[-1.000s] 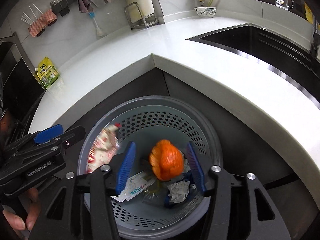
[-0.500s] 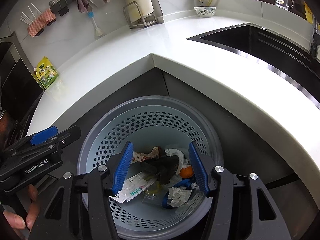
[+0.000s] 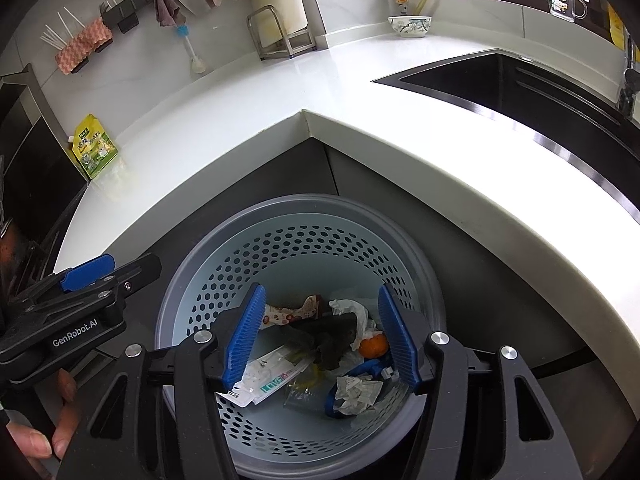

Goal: Collect trash

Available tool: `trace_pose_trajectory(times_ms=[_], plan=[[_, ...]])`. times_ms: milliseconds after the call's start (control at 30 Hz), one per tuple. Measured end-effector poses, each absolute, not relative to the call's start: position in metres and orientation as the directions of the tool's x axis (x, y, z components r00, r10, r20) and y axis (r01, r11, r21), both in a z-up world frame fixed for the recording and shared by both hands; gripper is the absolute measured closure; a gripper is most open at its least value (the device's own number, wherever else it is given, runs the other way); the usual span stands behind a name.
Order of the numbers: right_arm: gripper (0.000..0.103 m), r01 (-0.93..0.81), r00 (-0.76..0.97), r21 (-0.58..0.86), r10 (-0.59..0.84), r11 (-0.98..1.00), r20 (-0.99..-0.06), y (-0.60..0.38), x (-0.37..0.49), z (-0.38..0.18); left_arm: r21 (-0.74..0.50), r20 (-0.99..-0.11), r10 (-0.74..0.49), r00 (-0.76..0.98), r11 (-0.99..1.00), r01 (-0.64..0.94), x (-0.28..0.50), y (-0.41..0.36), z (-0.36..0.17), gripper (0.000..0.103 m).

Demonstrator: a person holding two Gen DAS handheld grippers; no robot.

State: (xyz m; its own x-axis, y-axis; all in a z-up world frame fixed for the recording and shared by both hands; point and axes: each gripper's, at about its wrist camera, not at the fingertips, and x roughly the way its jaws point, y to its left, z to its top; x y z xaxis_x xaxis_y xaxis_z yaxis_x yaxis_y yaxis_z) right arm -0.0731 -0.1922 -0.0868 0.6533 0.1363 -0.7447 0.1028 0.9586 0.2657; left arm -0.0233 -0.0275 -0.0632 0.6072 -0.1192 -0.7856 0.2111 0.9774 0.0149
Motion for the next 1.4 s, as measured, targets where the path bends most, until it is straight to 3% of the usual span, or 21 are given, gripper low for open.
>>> trace_pose_trajectory(times_ms=[567,1400], plan=[[0.046,0.107,0.654,0.27,0.137,0.957,-0.744,-0.1928,-0.0734,-0.0866,0.014,-0.79,-0.117,0.602,0.978,0.209,-0.0232,-0.0254,-0.0637,0.031],[0.045,0.111,0.653,0.271,0.136,0.956,-0.745,-0.196,-0.0742,-0.0866,0.012,-0.791,-0.111,0.602,0.98,0.197,-0.0231,-0.0222,-0.0643,0.015]])
